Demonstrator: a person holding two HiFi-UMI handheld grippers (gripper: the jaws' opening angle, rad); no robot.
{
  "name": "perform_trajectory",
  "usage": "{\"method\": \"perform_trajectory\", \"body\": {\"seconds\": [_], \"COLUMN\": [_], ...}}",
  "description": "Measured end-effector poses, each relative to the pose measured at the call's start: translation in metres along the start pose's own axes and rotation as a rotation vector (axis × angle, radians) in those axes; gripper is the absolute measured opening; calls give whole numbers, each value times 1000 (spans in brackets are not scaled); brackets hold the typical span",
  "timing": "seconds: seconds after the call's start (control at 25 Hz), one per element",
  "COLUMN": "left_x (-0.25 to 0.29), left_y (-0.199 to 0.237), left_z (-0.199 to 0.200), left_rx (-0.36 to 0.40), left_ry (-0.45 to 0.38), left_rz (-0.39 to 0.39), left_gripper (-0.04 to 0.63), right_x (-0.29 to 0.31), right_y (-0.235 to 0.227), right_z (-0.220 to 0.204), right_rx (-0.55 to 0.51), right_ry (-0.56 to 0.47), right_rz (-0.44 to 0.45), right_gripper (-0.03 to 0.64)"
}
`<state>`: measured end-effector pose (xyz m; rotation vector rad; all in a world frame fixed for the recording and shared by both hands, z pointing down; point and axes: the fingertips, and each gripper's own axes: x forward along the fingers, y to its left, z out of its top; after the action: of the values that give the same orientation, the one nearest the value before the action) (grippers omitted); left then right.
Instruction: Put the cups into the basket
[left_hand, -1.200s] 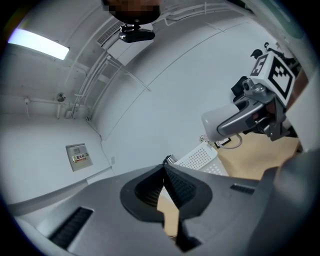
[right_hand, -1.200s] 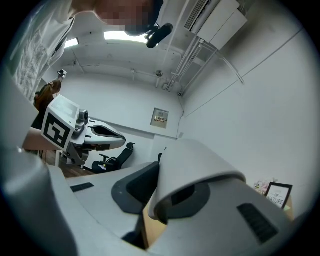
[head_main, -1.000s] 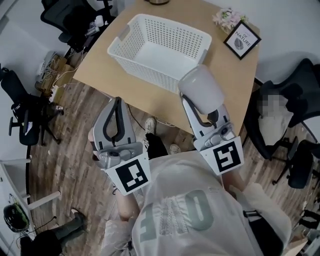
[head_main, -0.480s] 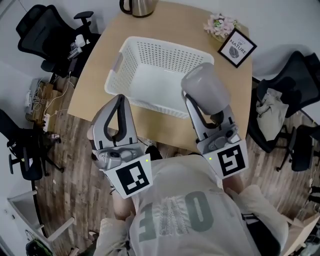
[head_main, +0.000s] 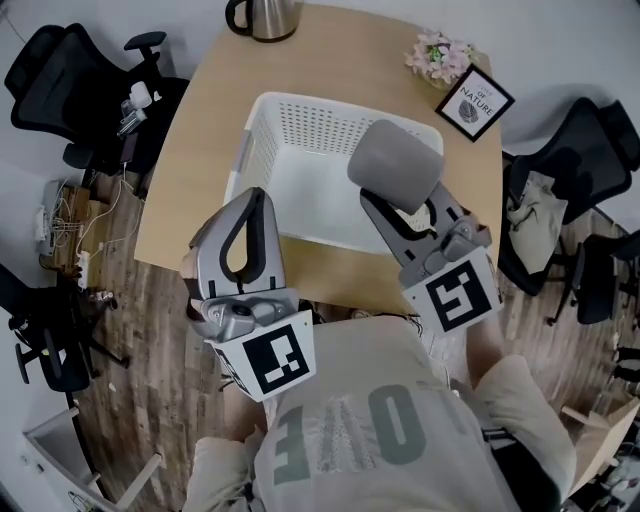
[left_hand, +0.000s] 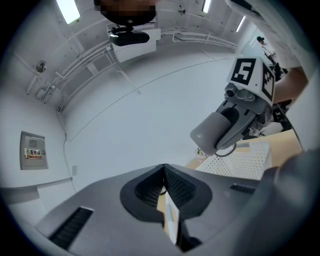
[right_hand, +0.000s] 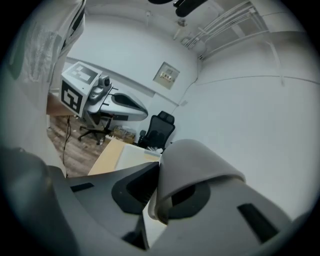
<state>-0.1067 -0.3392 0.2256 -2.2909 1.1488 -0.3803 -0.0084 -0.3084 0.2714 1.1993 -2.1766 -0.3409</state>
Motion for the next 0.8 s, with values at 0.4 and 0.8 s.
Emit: {"method": "perform_trajectory", "body": {"seconds": [0.4, 0.8], "left_x": [13, 5], "left_y": [12, 40], "left_z": [-39, -88], "left_rx": [-43, -143], "left_ry": [55, 135], "left_rz": [0, 40], "left_gripper": [9, 9], "right_x": [52, 135], "right_y": [16, 78], "right_z": [-61, -160], "right_rx": [-381, -546], "right_ry": [362, 701], "right_rz": [368, 785], "right_gripper": [40, 40]}}
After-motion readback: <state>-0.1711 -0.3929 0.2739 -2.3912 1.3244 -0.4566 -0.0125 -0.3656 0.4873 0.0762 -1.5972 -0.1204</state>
